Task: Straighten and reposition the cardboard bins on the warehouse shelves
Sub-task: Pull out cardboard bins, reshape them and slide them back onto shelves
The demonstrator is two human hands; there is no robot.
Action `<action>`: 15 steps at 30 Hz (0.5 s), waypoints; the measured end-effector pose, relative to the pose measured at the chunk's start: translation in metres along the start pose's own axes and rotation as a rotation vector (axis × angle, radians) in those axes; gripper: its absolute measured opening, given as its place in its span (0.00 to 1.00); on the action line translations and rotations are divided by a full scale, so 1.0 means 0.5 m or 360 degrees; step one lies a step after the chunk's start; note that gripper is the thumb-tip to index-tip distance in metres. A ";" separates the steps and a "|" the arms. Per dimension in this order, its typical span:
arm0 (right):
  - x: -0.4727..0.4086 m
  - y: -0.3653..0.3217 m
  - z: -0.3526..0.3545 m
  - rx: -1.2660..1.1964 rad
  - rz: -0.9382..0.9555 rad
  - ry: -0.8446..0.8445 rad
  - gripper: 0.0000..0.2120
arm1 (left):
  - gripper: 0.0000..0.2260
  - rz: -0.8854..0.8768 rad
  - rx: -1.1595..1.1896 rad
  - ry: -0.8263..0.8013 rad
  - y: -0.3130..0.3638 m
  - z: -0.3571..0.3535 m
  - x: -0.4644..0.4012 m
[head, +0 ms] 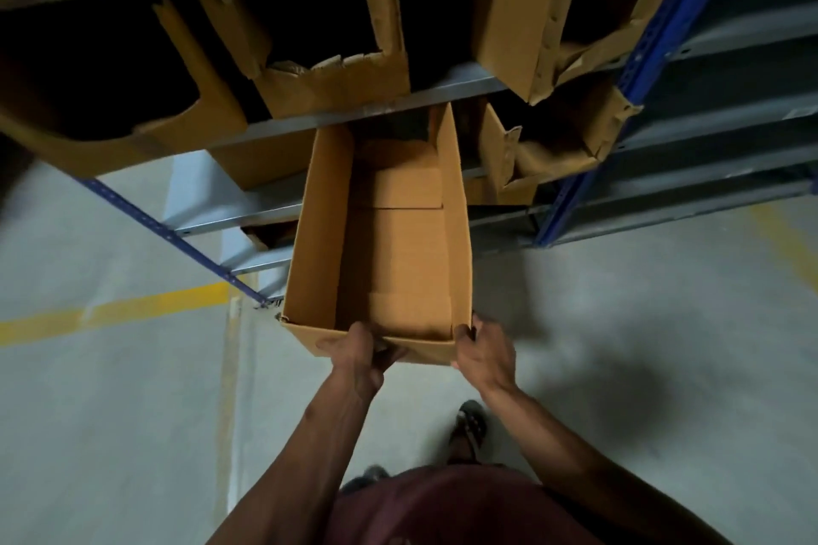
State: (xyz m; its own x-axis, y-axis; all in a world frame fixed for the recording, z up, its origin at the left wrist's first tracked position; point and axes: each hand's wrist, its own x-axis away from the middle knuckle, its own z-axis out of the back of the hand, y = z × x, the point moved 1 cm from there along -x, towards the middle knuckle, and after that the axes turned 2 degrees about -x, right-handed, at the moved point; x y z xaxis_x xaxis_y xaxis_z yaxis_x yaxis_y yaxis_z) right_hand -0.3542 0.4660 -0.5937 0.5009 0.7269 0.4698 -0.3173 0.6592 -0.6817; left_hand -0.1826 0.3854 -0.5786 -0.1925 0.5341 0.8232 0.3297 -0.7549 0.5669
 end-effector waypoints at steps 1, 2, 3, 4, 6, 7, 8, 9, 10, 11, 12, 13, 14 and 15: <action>0.038 0.007 -0.003 0.0005 0.0046 0.0019 0.16 | 0.32 -0.0005 -0.0020 -0.0024 -0.008 0.029 0.010; 0.078 0.015 -0.005 0.0009 0.0088 0.0014 0.15 | 0.30 -0.0022 -0.0050 -0.0054 -0.015 0.061 0.018; 0.109 0.027 -0.013 0.0024 0.0147 0.0001 0.15 | 0.29 -0.0034 -0.0081 -0.0084 -0.020 0.092 0.027; 0.143 0.034 -0.017 0.0057 0.0169 -0.0037 0.15 | 0.28 -0.0051 -0.0116 -0.0104 -0.023 0.126 0.034; 0.202 0.051 -0.032 0.0112 0.0203 -0.0124 0.19 | 0.26 -0.0107 -0.0188 -0.0134 -0.029 0.200 0.042; 0.227 0.059 -0.036 0.0116 0.0221 -0.0136 0.23 | 0.24 -0.0139 -0.0225 -0.0140 -0.035 0.237 0.042; 0.254 0.063 -0.036 0.0110 0.0202 -0.0127 0.26 | 0.24 -0.0179 -0.0280 -0.0142 -0.040 0.277 0.047; 0.278 0.068 -0.037 0.0093 0.0210 -0.0099 0.27 | 0.24 -0.0227 -0.0338 -0.0152 -0.047 0.318 0.056; 0.307 0.067 -0.033 0.0087 0.0220 -0.0057 0.29 | 0.25 -0.0286 -0.0385 -0.0172 -0.051 0.360 0.068; 0.331 0.068 -0.029 0.0076 0.0255 -0.0012 0.31 | 0.26 -0.0352 -0.0434 -0.0197 -0.054 0.398 0.084; 0.354 0.067 -0.025 0.0078 0.0275 0.0024 0.34 | 0.27 -0.0400 -0.0486 -0.0212 -0.053 0.433 0.102; 0.373 0.066 -0.024 0.0082 0.0302 0.0041 0.35 | 0.28 -0.0432 -0.0532 -0.0216 -0.049 0.465 0.117; 0.394 0.059 -0.022 0.0108 0.0327 0.0033 0.34 | 0.28 -0.0457 -0.0570 -0.0211 -0.044 0.494 0.135; 0.410 0.051 -0.022 0.0159 0.0398 0.0014 0.32 | 0.28 -0.0483 -0.0614 -0.0214 -0.036 0.517 0.155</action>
State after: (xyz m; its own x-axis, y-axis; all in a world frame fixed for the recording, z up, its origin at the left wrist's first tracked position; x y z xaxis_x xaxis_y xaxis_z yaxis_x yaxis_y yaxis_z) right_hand -0.2508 0.6297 -0.5211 0.4041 0.8680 0.2886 -0.5095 0.4756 -0.7171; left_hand 0.0353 0.5387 -0.5333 -0.0977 0.7763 0.6228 -0.0930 -0.6302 0.7709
